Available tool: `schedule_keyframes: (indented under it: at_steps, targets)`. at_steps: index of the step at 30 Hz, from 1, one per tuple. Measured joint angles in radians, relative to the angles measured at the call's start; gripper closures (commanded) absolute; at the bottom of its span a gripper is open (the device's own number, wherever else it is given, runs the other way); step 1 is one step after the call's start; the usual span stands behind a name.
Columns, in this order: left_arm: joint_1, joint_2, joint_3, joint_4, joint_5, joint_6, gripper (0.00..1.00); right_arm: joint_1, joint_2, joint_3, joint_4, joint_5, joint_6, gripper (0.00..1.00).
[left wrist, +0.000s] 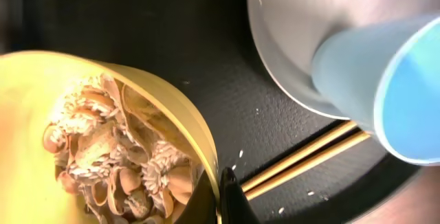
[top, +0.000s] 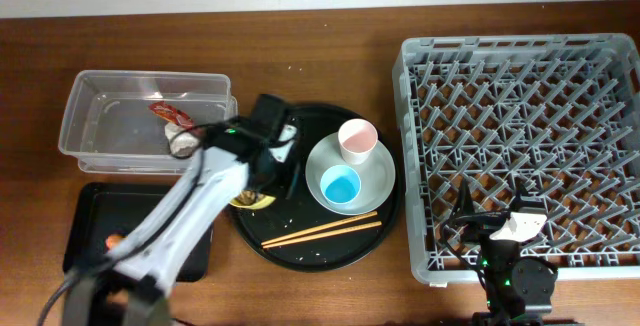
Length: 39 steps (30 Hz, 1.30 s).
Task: Sort waste into correct bins and load items into the dishwasher rack
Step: 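Tip the yellow bowl over the black tray to dump peanut shells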
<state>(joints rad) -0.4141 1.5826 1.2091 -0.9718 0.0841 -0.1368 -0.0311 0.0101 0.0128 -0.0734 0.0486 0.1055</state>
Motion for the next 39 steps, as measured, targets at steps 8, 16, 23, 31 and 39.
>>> schedule_keyframes:
  at_steps: [8, 16, 23, 31, 39]
  targets:
    - [0.345, -0.188, 0.014, -0.08, 0.113, 0.01, 0.99, 0.0, 0.0, 0.0, 0.0, 0.0, 0.0, 0.02]
    - [0.785, -0.245, -0.095, -0.035, 0.547, 0.169, 1.0, 0.0, 0.0, 0.0, 0.0, 0.0, 0.0, 0.02]
    - [1.165, -0.246, -0.339, 0.016, 0.921, 0.344, 1.0, 0.0, 0.0, 0.0, 0.0, 0.0, 0.0, 0.02]
    - [1.395, -0.248, -0.46, 0.015, 1.193, 0.494, 1.0, 0.0, 0.0, 0.0, 0.0, 0.0, 0.0, 0.02]
    - [1.396, -0.248, -0.461, 0.008, 1.353, 0.512, 1.0, 0.0, 0.0, 0.0, 0.0, 0.0, 0.0, 0.02]
